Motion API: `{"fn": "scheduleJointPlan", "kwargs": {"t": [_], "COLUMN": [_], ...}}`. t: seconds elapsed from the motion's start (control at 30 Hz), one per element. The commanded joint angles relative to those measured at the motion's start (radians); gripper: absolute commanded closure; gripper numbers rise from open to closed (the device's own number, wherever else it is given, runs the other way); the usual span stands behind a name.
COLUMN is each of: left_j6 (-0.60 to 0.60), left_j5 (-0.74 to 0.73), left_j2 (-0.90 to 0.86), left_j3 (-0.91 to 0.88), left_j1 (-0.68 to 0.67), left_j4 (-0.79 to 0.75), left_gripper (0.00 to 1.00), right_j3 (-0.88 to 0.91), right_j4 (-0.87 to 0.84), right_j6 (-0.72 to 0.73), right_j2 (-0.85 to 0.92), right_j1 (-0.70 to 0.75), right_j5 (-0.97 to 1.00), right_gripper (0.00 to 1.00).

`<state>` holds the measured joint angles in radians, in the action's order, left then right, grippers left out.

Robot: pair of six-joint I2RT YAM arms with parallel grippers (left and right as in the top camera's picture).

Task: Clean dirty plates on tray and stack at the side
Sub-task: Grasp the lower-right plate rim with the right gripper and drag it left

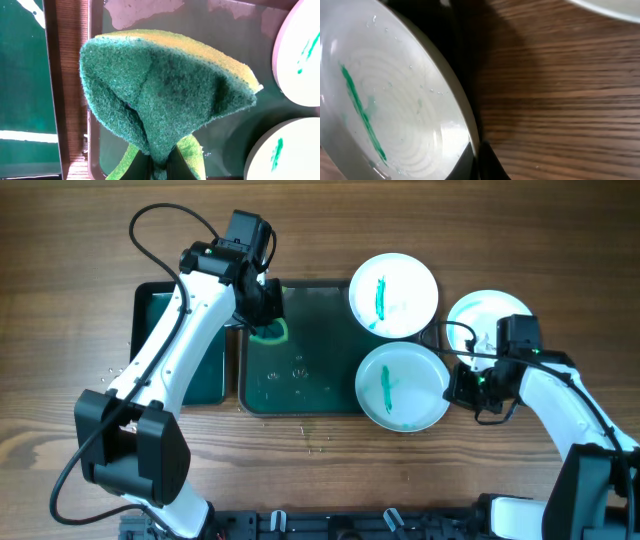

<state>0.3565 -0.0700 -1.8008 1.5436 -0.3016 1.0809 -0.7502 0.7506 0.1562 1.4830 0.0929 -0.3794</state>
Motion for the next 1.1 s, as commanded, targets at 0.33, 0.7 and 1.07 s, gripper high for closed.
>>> {"fn": "scheduleJointPlan", "kwargs": {"t": [0.33,0.7,1.07], "left_j6": [-0.012,-0.012,-0.012], "left_j5": [-0.008,-0.008,-0.008], "left_j2": [0.002,0.002,0.002], "left_j3": [-0.005,-0.005,-0.005], "left_j1": [0.003,0.002,0.002], "left_j4": [-0.003,-0.003,-0.002], "left_gripper": [0.96,0.96,0.96], "right_j3": [-0.042,-0.042,-0.130], "right_j4": [-0.284,-0.504,-0.430], "right_j6": [0.497,0.657,0.463], "right_j2": [-0.026,0.174,0.226], "right_j1": [-0.401,-0.578,-0.576], "right_j5": [0.125,0.262,0.128], "right_gripper": [0.96,0.96,0.68]}}
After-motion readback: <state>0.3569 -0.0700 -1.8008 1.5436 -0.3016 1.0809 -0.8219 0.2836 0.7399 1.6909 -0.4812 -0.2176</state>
